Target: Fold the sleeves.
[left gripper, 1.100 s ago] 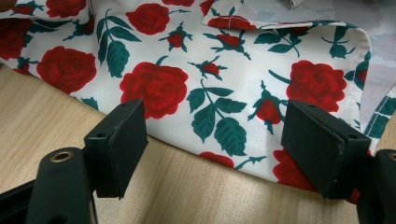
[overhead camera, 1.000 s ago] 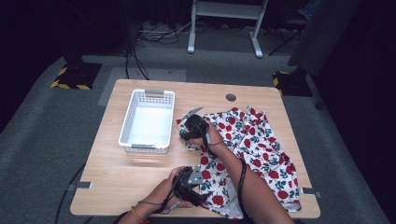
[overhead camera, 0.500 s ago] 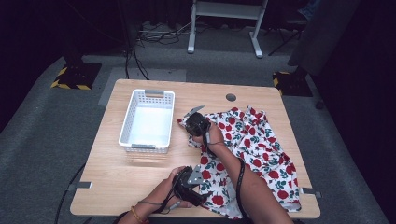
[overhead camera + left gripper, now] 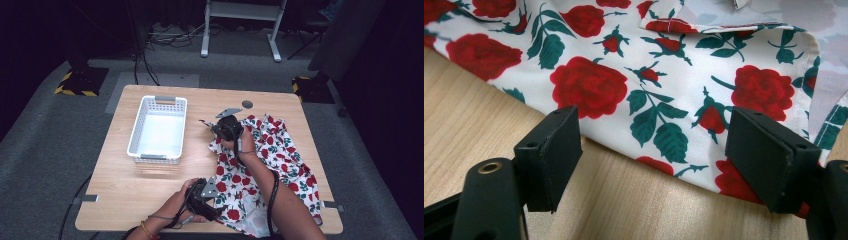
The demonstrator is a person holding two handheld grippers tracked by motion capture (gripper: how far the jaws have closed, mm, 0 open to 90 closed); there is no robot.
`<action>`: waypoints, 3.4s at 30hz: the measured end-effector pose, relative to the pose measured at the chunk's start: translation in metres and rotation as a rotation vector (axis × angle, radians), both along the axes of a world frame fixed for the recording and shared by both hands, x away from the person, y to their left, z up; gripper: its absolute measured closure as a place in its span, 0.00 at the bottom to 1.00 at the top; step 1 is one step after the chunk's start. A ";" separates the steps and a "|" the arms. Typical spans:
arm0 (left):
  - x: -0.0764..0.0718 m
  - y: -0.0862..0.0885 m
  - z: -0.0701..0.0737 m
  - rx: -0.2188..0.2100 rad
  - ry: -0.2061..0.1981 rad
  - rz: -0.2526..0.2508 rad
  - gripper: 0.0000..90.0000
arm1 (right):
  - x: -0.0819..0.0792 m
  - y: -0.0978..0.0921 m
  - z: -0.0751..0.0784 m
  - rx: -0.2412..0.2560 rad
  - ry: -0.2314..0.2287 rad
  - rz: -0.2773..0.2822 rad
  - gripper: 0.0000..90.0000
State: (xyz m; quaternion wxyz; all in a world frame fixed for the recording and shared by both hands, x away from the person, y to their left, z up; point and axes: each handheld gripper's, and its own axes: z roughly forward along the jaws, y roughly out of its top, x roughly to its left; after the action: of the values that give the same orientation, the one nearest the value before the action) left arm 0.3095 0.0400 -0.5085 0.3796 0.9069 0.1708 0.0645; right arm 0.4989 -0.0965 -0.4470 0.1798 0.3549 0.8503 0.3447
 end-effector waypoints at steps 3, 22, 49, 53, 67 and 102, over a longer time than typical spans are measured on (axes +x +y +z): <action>0.000 0.000 0.000 0.000 0.000 0.000 0.25 | -0.006 -0.011 0.005 0.008 -0.021 -0.010 0.97; 0.000 0.000 0.000 0.000 0.001 0.001 0.25 | -0.049 -0.080 0.011 0.010 -0.088 -0.090 0.95; 0.000 0.000 0.000 0.002 0.001 0.001 0.24 | -0.122 -0.235 -0.011 -0.064 -0.148 -0.290 0.64; 0.000 0.000 0.000 0.000 0.000 0.002 0.24 | -0.111 -0.263 -0.027 -0.062 -0.033 -0.324 0.59; 0.000 0.000 0.000 -0.001 0.000 0.002 0.24 | -0.107 -0.279 -0.050 -0.010 0.033 -0.288 0.54; 0.013 0.006 0.012 0.046 -0.047 0.109 0.29 | -0.106 -0.216 -0.052 -0.058 -0.050 -0.193 0.57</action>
State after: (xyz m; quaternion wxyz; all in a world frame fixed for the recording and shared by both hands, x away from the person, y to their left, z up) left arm 0.3221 0.0460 -0.4965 0.3587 0.9030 0.2095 0.1101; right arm 0.3931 -0.3126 -0.4994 0.2436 0.4212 0.8169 0.3097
